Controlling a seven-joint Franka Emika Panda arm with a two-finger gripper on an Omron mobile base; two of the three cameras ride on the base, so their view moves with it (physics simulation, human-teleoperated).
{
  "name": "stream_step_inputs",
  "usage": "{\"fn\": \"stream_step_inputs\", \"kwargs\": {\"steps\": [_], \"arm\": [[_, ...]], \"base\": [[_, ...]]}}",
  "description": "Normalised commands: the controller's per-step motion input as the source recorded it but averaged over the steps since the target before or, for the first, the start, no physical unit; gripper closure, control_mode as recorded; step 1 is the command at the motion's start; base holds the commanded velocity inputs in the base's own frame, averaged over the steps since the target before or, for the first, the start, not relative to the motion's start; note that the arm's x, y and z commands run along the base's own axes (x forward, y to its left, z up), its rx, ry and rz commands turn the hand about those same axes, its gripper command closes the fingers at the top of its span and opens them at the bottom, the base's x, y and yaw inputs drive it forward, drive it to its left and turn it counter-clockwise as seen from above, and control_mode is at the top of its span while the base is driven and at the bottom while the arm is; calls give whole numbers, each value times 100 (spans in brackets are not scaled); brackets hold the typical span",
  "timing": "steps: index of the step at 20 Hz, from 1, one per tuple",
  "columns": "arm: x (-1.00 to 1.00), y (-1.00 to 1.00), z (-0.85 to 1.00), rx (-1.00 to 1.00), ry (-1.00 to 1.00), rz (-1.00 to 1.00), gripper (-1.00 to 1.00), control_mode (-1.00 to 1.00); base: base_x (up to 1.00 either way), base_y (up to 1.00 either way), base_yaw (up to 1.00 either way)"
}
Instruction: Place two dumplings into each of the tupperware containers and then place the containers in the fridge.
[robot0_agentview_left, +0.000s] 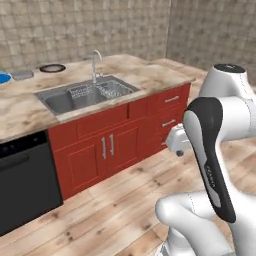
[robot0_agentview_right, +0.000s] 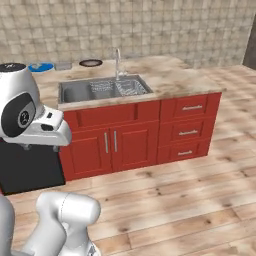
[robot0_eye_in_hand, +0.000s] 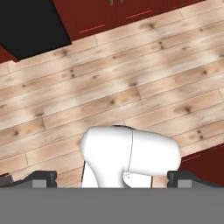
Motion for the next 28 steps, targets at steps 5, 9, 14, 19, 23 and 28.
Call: {"fn": "stream_step_inputs", "kwargs": {"steps": [5,9,14,19,23,28], "arm": [[0,0,0,0,0,0,-100,100],[0,0,0,0,0,0,-100,100],[0,0,0,0,0,0,-100,100],[0,0,0,0,0,0,-100,100],[0,0,0,0,0,0,-100,100],[0,0,0,0,0,0,-100,100]], "base": [[63,51,-71],[28,45,-86],[1,26,-95],[35,45,-76],[73,100,-31],[100,71,-13]]}}
